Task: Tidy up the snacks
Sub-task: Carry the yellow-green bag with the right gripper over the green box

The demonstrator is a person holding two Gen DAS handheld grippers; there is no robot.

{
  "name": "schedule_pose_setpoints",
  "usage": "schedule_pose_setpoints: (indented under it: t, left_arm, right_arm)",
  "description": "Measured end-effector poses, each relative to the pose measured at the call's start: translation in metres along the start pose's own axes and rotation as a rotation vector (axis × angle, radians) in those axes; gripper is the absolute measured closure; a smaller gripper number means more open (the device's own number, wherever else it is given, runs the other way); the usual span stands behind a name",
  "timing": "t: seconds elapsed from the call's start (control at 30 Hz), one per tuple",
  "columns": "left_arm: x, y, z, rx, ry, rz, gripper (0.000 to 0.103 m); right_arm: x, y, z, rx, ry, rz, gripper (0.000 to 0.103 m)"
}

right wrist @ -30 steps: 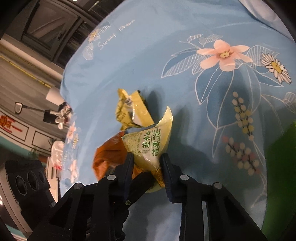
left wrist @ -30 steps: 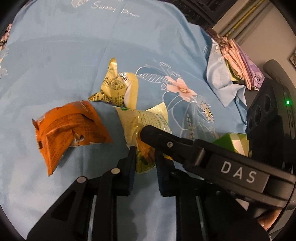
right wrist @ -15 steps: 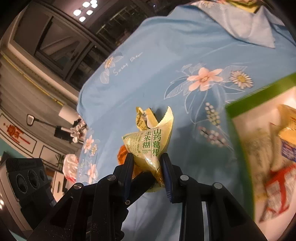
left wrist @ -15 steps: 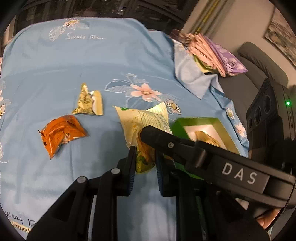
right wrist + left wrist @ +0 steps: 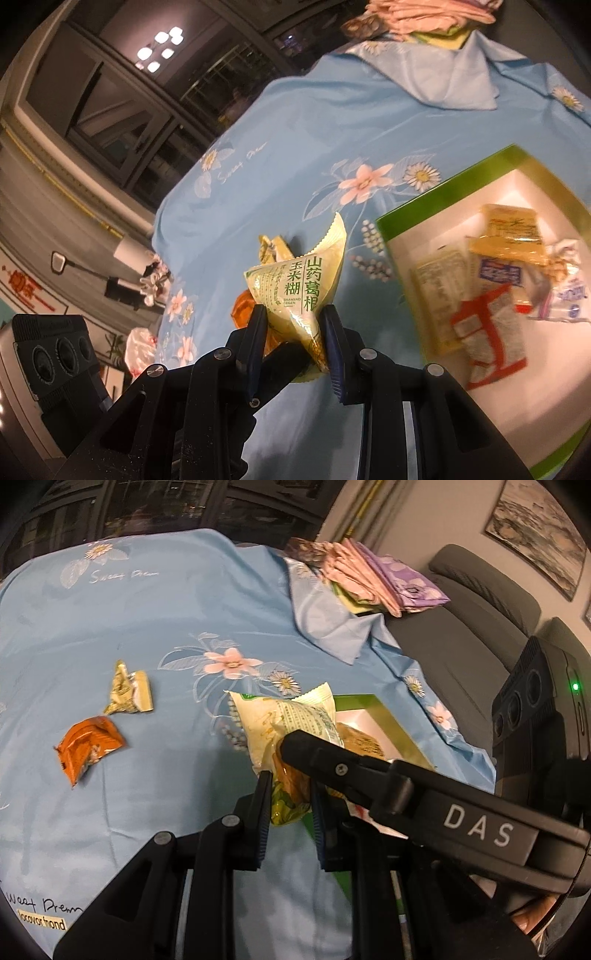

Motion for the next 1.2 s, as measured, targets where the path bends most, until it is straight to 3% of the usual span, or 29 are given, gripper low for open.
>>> schedule_pose_setpoints:
  t: [0.3, 0.5, 0.87, 1.2]
  left_arm:
    - [-0.038, -0.018, 0.031, 0.000, -0.087, -0.064, 0.086]
    - [-0.049, -0.040, 0.032, 0.030, -0.113, -0.110, 0.085]
    - [-0.031, -0.080, 0.018, 0.123, -0.041, -0.148, 0.085]
    - [-0.016, -0.103, 0.009, 0.169, -0.003, -0.124, 0.085]
  right_arm:
    - [-0.021, 0.030, 0.033, -0.090, -0.062, -0.026, 0.070]
    - [-0.045, 0.038, 0.042, -0.127, -0.115, -0.063, 0.070]
    - [-0.082, 0.004, 0.033, -0.047, -0.189, -0.087, 0.070]
    - [-0.101, -0.022, 0.028, 0.013, -0.236, -0.086, 0.070]
Point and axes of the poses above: each gripper's, at about its wrist camera, not at the fingertips, and y roughly against the way its jaws point, x to its left, z to its top, the point moved 8 cm from there along -y, roughly the way its jaws point, and after that the axes turned 15 degrees about -z, right-handed, at the moved point
